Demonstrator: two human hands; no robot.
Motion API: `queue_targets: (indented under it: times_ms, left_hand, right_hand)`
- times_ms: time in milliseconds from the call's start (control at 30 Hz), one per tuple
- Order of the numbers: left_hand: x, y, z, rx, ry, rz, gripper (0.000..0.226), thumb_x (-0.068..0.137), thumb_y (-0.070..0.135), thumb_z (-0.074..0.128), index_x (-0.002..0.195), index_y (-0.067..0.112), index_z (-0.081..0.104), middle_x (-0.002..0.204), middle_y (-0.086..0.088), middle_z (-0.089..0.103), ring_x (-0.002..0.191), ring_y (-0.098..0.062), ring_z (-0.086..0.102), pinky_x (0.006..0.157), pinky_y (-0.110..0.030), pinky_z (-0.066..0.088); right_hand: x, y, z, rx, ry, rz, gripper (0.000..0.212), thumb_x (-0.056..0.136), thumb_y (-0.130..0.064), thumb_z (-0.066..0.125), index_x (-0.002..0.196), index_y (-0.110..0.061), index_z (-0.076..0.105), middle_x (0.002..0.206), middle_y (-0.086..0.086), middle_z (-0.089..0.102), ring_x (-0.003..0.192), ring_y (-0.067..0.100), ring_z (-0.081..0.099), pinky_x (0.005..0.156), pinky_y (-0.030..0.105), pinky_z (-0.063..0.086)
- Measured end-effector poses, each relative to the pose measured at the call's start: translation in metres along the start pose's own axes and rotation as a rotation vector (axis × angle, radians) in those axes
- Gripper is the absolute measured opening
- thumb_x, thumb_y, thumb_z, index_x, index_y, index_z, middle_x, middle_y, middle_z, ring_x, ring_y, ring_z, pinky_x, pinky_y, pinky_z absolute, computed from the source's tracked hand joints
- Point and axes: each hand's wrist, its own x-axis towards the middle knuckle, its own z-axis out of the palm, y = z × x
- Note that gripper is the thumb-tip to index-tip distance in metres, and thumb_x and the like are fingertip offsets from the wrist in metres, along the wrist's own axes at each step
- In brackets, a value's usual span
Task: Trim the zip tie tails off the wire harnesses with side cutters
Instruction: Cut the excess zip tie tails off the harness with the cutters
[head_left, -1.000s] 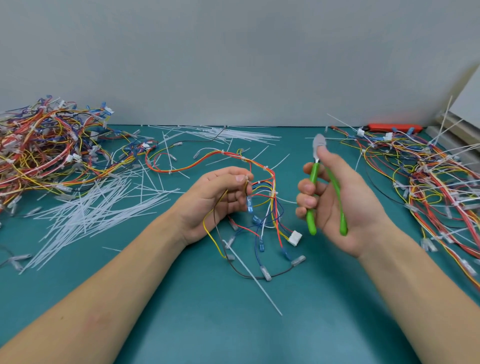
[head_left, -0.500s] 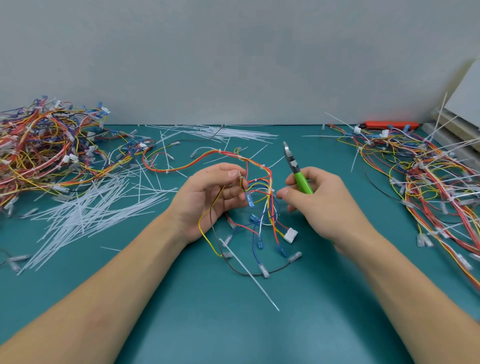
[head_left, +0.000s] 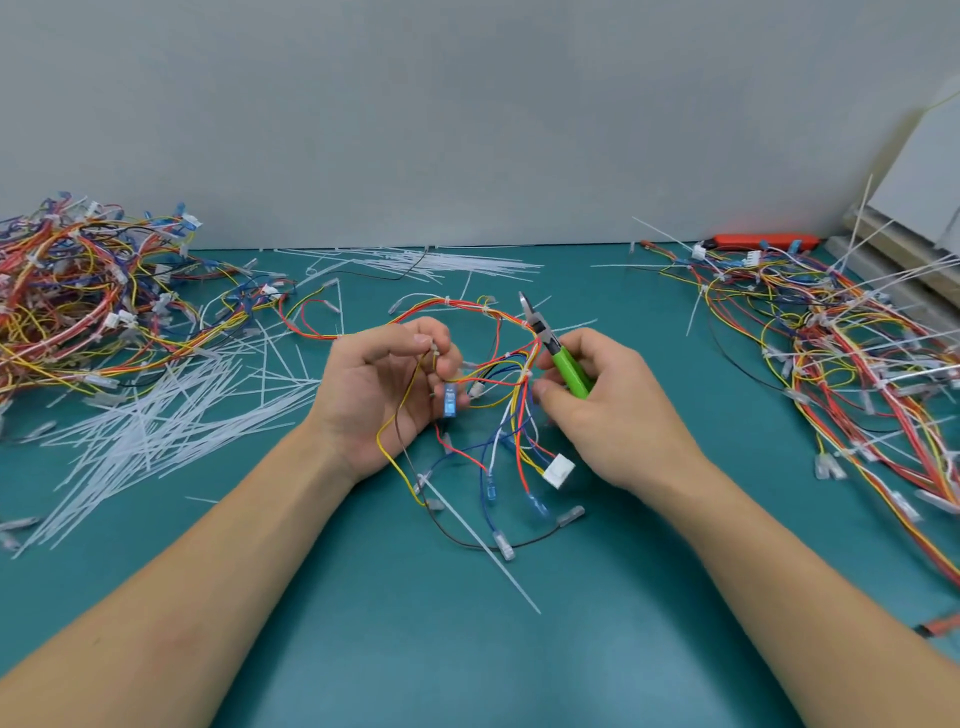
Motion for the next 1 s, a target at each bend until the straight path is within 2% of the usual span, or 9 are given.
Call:
queue_targets:
  times_ms: [133, 200, 300, 467, 567, 667, 733, 867, 1000]
  left_hand:
    - [-0.001, 0.004, -0.002, 0.108, 0.037, -0.005, 0.01, 0.073, 0.019, 0.053, 0.077, 0.016, 0.062, 0.073, -0.004, 0.054, 0.053, -0.015, 0.039, 0.048, -0.024, 0.031]
    - [-0.002, 0.005, -0.003, 0.12, 0.08, 0.016, 0.012, 0.077, 0.016, 0.053, 0.079, 0.016, 0.064, 0.077, -0.004, 0.059, 0.049, -0.012, 0.037, 0.042, -0.02, 0.023]
    - [-0.001, 0.008, -0.004, 0.081, 0.131, 0.038, 0.013, 0.081, 0.015, 0.057, 0.091, 0.017, 0.066, 0.087, -0.004, 0.066, 0.041, -0.007, 0.034, 0.033, -0.014, 0.023]
    - [-0.001, 0.02, -0.015, -0.11, 0.063, -0.181, 0.026, 0.086, 0.022, 0.059, 0.107, 0.018, 0.073, 0.119, -0.007, 0.073, 0.034, -0.001, 0.036, 0.028, -0.013, 0.029]
    - [-0.002, 0.019, -0.018, 0.129, 0.096, -0.356, 0.035, 0.084, 0.017, 0.061, 0.119, 0.015, 0.068, 0.126, -0.008, 0.072, 0.034, -0.001, 0.045, 0.03, -0.013, 0.038]
    - [-0.005, 0.017, -0.016, 0.379, -0.025, -0.407, 0.035, 0.089, 0.006, 0.066, 0.123, 0.01, 0.061, 0.128, -0.011, 0.071, 0.049, -0.007, 0.063, 0.039, -0.016, 0.05]
    - [-0.009, 0.018, -0.012, 0.521, -0.114, -0.426, 0.031, 0.087, 0.007, 0.074, 0.116, 0.012, 0.066, 0.126, -0.012, 0.072, 0.059, -0.015, 0.07, 0.043, -0.021, 0.054]
    - [-0.022, 0.029, 0.0, 0.92, -0.238, -0.478, 0.03, 0.078, 0.012, 0.086, 0.104, 0.02, 0.074, 0.101, -0.007, 0.072, 0.065, -0.024, 0.07, 0.053, -0.029, 0.058]
    - [-0.026, 0.03, 0.017, 1.192, -0.245, -0.457, 0.017, 0.08, 0.012, 0.086, 0.088, 0.023, 0.075, 0.089, -0.001, 0.073, 0.065, -0.021, 0.069, 0.062, -0.033, 0.059]
  right_hand:
    - [0.0, -0.003, -0.006, 0.125, 0.018, 0.007, 0.027, 0.09, -0.011, 0.071, 0.089, -0.037, 0.065, 0.082, -0.009, 0.07, 0.078, 0.023, 0.068, 0.086, 0.052, 0.058]
    - [0.002, -0.002, -0.009, 0.15, 0.038, -0.014, 0.026, 0.09, -0.008, 0.071, 0.088, -0.033, 0.065, 0.081, -0.009, 0.071, 0.076, 0.02, 0.069, 0.083, 0.046, 0.06]
    - [0.004, -0.003, -0.011, 0.275, 0.094, 0.012, 0.022, 0.092, -0.002, 0.069, 0.09, -0.023, 0.064, 0.073, -0.008, 0.071, 0.066, 0.013, 0.068, 0.068, 0.025, 0.055]
    - [0.011, -0.005, -0.021, 0.774, 0.117, 0.306, 0.021, 0.094, 0.002, 0.068, 0.099, -0.017, 0.061, 0.073, -0.001, 0.073, 0.061, 0.015, 0.067, 0.06, 0.03, 0.058]
    - [0.014, -0.004, -0.029, 0.934, 0.1, 0.385, 0.021, 0.094, 0.001, 0.067, 0.101, -0.017, 0.059, 0.071, 0.003, 0.072, 0.057, 0.015, 0.066, 0.057, 0.029, 0.059]
    - [0.016, -0.001, -0.032, 1.029, 0.087, 0.419, 0.02, 0.094, -0.001, 0.066, 0.101, -0.018, 0.059, 0.071, 0.003, 0.069, 0.055, 0.016, 0.065, 0.051, 0.026, 0.055]
    - [0.017, 0.0, -0.033, 1.091, 0.08, 0.433, 0.02, 0.095, -0.001, 0.064, 0.103, -0.017, 0.058, 0.069, 0.002, 0.069, 0.054, 0.015, 0.065, 0.048, 0.025, 0.053]
    - [0.019, 0.002, -0.035, 1.096, 0.079, 0.45, 0.019, 0.095, 0.0, 0.063, 0.103, -0.018, 0.058, 0.068, 0.001, 0.069, 0.053, 0.015, 0.065, 0.048, 0.025, 0.053]
    - [0.018, 0.003, -0.04, 1.091, 0.028, 0.488, 0.016, 0.096, -0.004, 0.062, 0.1, -0.019, 0.059, 0.074, 0.003, 0.066, 0.054, 0.016, 0.062, 0.049, 0.026, 0.052]
